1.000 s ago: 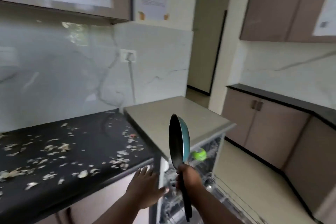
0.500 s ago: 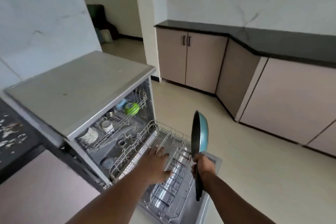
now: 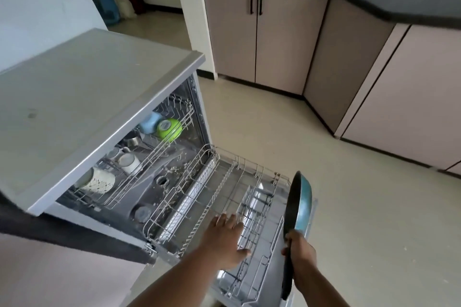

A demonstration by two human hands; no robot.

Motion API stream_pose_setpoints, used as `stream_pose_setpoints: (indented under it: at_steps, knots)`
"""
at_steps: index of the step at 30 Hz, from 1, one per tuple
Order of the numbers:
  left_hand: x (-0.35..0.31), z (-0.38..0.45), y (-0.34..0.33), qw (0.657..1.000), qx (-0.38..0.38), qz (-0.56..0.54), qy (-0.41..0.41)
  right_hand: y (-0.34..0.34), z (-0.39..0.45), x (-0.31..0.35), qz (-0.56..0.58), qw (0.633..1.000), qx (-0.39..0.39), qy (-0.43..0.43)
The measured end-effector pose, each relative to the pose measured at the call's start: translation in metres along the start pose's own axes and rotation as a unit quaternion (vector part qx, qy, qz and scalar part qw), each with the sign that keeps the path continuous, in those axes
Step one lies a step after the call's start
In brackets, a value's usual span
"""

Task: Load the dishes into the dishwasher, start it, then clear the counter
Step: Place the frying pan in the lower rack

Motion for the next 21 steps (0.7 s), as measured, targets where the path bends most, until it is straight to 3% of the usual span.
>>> stream_pose_setpoints:
  at_steps: [4, 7, 13, 17, 21]
  knots:
    - [0.027, 0.044, -0.036, 1.0, 0.025, -0.012, -0.004, -0.04, 0.053, -0.018, -0.04, 0.999, -0.035, 0.011]
    - [0.044, 0.075, -0.06, 0.999, 0.052, -0.014, -0.006, -0.072, 0.095, -0.021, -0.134, 0.99, -0.021, 0.048]
    - [0.061, 0.134, -0.096, 0.997, 0.081, -0.004, -0.016, -0.102, 0.163, -0.01, -0.153, 0.986, -0.052, 0.035]
    - [0.059, 0.161, -0.112, 0.996, 0.08, -0.022, -0.034, -0.122, 0.189, -0.004, -0.256, 0.959, -0.082, 0.086]
    - [0.055, 0.17, -0.131, 0.995, 0.082, -0.039, -0.047, -0.126, 0.195, 0.0, -0.257, 0.95, -0.126, 0.126]
Point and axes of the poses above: each hand's wrist, its own z-axis towards the middle knuckle, its own y-axis out of the back of the hand, x = y × z, the point moved 5 cm from there along z, towards the middle knuckle, and after that the axes turned 5 degrees about -z, right-handed, at the moved point
